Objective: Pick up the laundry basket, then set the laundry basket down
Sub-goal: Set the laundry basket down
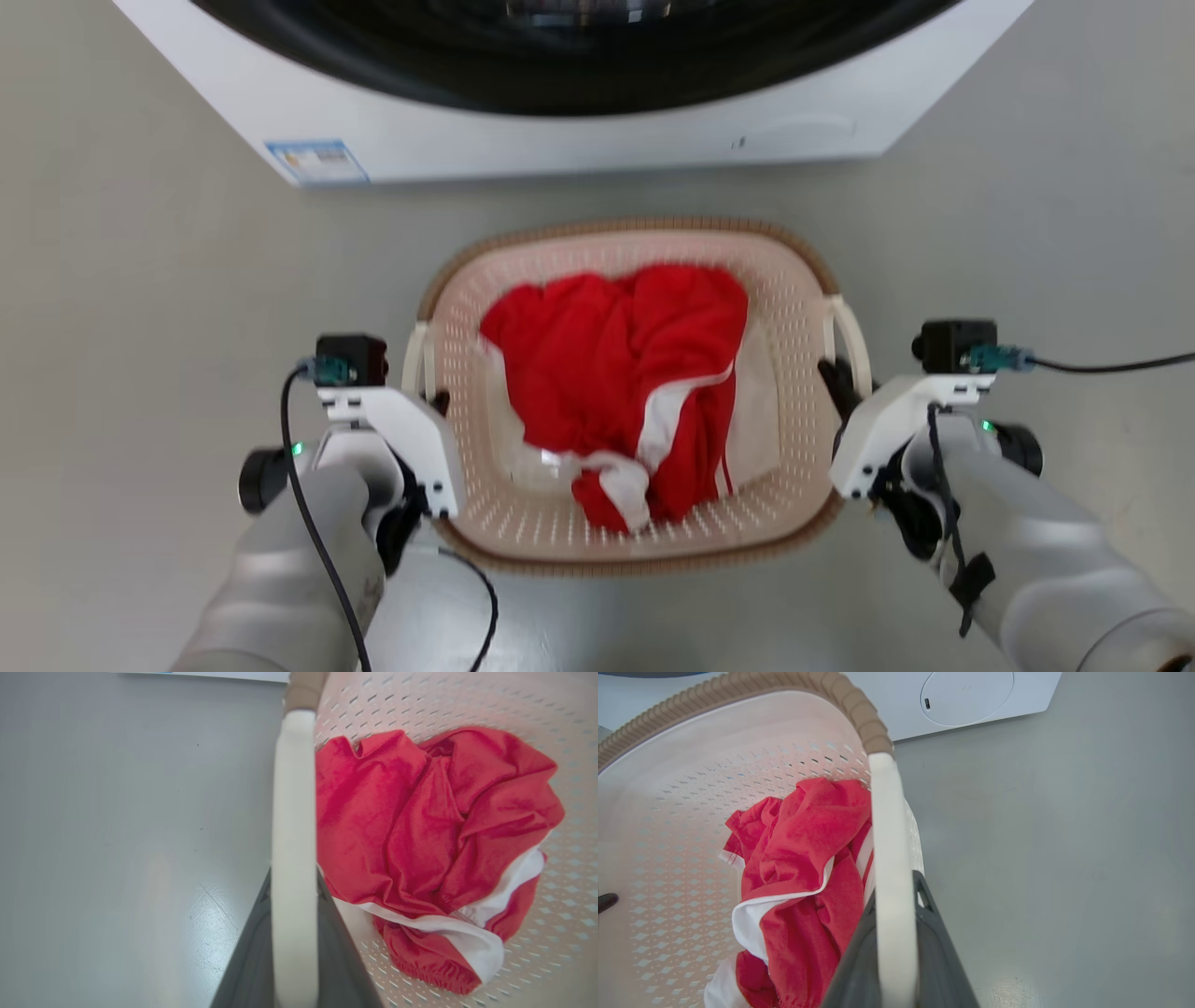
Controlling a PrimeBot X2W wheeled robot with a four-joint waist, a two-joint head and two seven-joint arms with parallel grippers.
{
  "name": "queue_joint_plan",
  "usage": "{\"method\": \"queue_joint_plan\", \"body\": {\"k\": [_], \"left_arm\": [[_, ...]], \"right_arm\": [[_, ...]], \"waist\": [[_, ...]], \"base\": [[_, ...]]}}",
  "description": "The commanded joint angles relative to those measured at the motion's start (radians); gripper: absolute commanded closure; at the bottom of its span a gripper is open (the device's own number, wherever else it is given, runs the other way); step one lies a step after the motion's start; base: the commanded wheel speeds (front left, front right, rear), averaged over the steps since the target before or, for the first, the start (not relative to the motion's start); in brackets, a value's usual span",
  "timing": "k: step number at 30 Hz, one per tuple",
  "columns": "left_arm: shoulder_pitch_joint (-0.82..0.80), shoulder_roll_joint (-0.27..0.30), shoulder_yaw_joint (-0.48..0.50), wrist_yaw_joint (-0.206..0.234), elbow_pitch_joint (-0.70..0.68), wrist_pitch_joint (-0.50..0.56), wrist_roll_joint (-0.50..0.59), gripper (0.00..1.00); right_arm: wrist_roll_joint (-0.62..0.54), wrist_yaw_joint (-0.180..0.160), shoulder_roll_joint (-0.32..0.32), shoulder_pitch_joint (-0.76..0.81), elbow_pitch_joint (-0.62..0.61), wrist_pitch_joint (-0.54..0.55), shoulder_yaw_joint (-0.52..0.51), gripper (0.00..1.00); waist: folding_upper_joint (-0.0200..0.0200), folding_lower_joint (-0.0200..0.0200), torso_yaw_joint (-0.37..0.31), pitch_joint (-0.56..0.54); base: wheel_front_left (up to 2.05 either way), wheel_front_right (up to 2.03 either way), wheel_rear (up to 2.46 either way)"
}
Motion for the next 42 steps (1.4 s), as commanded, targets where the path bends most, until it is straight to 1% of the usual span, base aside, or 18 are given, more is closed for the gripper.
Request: {"method": "queue_joint_plan", "body": {"k": [1, 19, 32, 42], "left_arm": [[-0.046, 0.012, 0.015, -0.006, -0.015, -0.03, 0.006, 1.0], [-0.158, 0.016, 0.011, 0.012, -0.015, -0.115, 0.014, 1.0], [-0.203, 0.015, 0.007, 0.017, -0.015, -0.124, 0.01, 1.0], [-0.222, 0.014, 0.002, 0.024, -0.015, -0.116, 0.006, 1.0]], "right_arm": [[0.008, 0.008, 0.005, -0.015, -0.03, -0.035, 0.007, 1.0], [0.029, 0.008, -0.011, -0.083, -0.061, -0.102, 0.039, 1.0], [0.035, 0.008, -0.014, -0.127, -0.06, -0.112, 0.043, 1.0], [0.038, 0.008, -0.011, -0.14, -0.055, -0.113, 0.04, 1.0]], "waist": [[0.0, 0.0, 0.002, 0.085], [0.0, 0.0, 0.011, 0.254], [0.0, 0.0, 0.019, 0.343], [0.0, 0.0, 0.022, 0.372]], "base": [[0.0, 0.0, 0.0], [0.0, 0.0, 0.0], [0.0, 0.0, 0.0], [0.0, 0.0, 0.0]]}}
